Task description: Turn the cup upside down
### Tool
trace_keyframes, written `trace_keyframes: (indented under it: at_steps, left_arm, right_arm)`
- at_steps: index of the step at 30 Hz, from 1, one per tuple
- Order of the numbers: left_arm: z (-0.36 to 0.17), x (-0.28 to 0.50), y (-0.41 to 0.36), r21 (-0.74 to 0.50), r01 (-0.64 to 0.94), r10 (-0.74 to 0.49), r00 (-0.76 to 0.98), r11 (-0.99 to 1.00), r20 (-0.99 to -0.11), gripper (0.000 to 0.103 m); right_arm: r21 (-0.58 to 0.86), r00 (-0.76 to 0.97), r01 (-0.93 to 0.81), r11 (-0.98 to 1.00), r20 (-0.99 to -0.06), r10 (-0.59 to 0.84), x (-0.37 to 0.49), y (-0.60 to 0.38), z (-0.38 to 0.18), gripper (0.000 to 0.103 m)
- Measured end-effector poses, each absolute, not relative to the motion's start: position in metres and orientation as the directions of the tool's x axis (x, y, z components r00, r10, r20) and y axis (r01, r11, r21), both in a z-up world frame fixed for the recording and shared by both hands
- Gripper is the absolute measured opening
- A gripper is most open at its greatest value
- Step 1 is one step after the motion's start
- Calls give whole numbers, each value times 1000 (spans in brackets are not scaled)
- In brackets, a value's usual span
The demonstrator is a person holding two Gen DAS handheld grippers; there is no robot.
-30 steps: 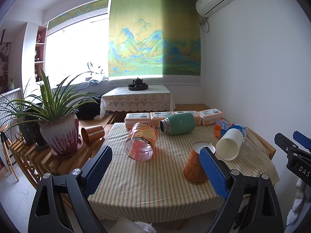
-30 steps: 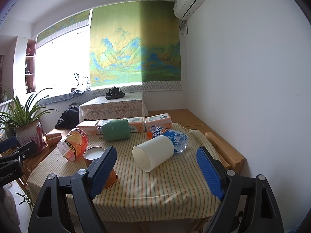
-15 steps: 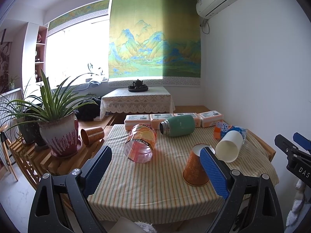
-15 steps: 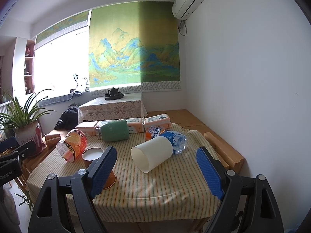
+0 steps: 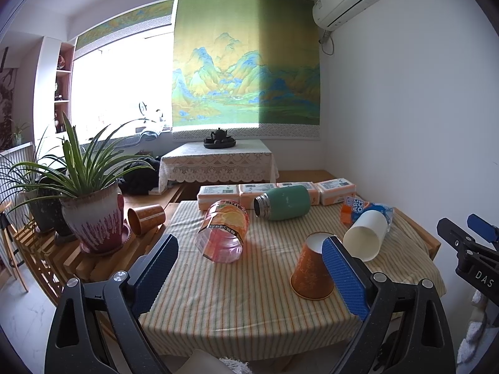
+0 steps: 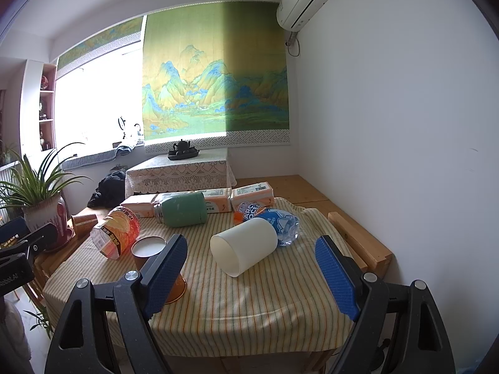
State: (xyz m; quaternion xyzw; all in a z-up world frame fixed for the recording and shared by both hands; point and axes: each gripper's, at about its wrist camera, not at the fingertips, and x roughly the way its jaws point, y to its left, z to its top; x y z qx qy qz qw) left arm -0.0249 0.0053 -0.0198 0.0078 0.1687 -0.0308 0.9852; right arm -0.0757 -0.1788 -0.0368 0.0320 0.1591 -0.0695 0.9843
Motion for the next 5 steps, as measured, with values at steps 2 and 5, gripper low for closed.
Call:
trace_keyframes:
  at_steps: [2, 5]
  left_arm:
    - [-20, -25, 5, 4, 68, -62, 941, 998, -333, 96]
    - [-20, -25, 5, 4, 66, -61, 941, 998, -332, 98]
  right_arm:
    - [40, 940, 147, 988, -318, -127, -76, -179, -37, 81]
    - [41, 939, 146, 988, -320, -126, -75, -179, -37, 81]
